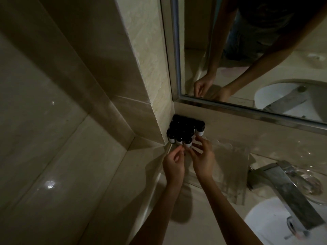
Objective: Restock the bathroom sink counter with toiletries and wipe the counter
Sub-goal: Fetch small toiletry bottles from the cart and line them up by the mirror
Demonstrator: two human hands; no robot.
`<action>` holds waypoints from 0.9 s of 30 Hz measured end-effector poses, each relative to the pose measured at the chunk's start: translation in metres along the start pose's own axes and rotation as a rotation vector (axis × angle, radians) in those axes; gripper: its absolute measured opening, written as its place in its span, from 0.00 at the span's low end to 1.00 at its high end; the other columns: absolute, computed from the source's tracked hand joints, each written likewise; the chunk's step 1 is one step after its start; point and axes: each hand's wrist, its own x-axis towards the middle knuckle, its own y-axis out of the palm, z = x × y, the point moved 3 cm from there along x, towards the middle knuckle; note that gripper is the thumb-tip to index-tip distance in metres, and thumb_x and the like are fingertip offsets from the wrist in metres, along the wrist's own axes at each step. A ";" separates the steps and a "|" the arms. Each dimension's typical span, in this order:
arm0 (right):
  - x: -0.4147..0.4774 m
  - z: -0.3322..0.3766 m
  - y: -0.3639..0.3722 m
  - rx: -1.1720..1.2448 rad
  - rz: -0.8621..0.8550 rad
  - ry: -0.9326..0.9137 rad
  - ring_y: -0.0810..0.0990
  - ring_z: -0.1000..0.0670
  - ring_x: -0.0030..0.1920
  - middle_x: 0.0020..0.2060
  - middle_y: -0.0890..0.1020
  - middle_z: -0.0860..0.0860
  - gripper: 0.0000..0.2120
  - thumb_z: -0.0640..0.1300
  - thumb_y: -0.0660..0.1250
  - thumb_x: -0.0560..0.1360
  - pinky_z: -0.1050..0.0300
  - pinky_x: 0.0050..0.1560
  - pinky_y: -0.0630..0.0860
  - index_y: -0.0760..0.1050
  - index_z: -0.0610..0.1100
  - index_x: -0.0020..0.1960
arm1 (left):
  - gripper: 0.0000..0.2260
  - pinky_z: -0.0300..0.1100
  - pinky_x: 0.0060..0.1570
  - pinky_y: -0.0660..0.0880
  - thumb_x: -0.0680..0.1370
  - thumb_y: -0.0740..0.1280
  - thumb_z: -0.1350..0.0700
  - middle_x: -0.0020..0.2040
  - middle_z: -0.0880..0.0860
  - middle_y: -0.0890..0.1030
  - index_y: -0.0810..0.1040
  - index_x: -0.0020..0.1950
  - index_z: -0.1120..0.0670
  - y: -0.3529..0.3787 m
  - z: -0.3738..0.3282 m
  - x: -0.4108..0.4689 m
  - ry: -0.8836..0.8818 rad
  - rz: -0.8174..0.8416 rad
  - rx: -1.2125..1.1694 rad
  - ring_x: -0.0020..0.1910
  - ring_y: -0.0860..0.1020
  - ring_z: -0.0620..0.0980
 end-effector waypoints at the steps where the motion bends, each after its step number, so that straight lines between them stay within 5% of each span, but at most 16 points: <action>1: 0.001 -0.002 0.000 -0.010 0.005 -0.001 0.80 0.58 0.51 0.57 0.75 0.52 0.23 0.38 0.73 0.72 0.65 0.48 0.79 0.73 0.44 0.65 | 0.11 0.28 0.51 0.75 0.80 0.64 0.62 0.55 0.50 0.82 0.79 0.61 0.58 0.000 0.000 0.000 -0.001 0.002 -0.004 0.52 0.79 0.39; 11: 0.003 0.000 -0.001 -0.002 0.045 0.009 0.80 0.58 0.49 0.59 0.77 0.49 0.21 0.36 0.72 0.72 0.74 0.45 0.75 0.75 0.41 0.64 | 0.13 0.42 0.56 0.78 0.78 0.65 0.64 0.56 0.54 0.83 0.79 0.62 0.58 -0.003 -0.008 -0.003 0.001 0.041 -0.008 0.54 0.81 0.46; 16: -0.011 0.002 -0.016 -0.023 0.062 0.042 0.81 0.55 0.50 0.57 0.79 0.51 0.18 0.37 0.72 0.72 0.62 0.51 0.78 0.77 0.43 0.61 | 0.14 0.28 0.51 0.73 0.78 0.66 0.63 0.57 0.52 0.82 0.78 0.63 0.57 -0.014 -0.015 -0.011 0.001 0.089 0.023 0.55 0.80 0.45; 21: -0.048 0.015 -0.050 -0.009 0.008 0.064 0.82 0.55 0.50 0.49 0.83 0.54 0.11 0.40 0.73 0.72 0.55 0.53 0.79 0.81 0.47 0.54 | 0.14 0.31 0.54 0.74 0.77 0.69 0.61 0.57 0.52 0.82 0.79 0.62 0.59 -0.038 -0.031 -0.029 0.018 0.124 -0.024 0.56 0.80 0.46; 27: -0.102 0.059 -0.087 0.058 -0.048 0.015 0.82 0.57 0.47 0.45 0.84 0.55 0.10 0.40 0.73 0.72 0.72 0.46 0.75 0.80 0.54 0.48 | 0.11 0.40 0.56 0.77 0.75 0.70 0.58 0.51 0.46 0.84 0.82 0.56 0.52 -0.078 -0.053 -0.077 0.065 0.200 -0.023 0.51 0.81 0.42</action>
